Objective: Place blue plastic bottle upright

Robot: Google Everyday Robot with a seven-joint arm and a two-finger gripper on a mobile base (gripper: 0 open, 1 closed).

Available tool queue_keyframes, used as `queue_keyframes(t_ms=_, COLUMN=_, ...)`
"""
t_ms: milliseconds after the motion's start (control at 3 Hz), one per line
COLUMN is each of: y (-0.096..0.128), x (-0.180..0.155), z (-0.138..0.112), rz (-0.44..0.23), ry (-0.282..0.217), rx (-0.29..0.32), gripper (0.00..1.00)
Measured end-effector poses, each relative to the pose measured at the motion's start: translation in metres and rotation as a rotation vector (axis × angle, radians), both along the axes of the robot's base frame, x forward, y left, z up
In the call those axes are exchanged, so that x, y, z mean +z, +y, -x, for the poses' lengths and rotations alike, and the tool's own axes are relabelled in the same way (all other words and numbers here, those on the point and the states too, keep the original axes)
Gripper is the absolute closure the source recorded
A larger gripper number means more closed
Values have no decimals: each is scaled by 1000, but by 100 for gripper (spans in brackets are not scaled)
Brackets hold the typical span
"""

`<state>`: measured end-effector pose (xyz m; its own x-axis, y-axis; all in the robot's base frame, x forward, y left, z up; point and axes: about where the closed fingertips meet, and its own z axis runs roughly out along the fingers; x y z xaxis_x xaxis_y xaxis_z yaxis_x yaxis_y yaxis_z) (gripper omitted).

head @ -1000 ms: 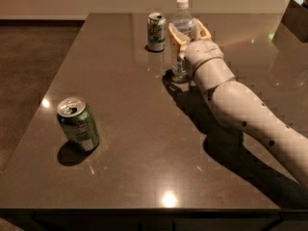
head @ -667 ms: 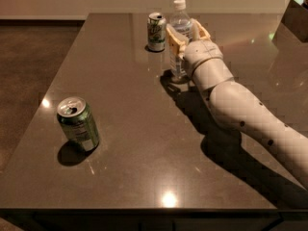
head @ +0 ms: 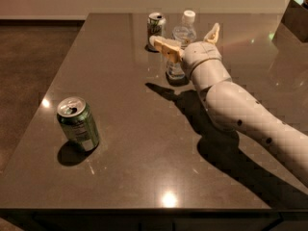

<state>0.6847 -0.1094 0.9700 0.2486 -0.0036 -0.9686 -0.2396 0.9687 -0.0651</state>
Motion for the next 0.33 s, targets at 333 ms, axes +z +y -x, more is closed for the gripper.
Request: queue_keyframes(t_ms=333, y=0, x=0, z=0, rz=0, ry=0, rx=0, gripper=0)
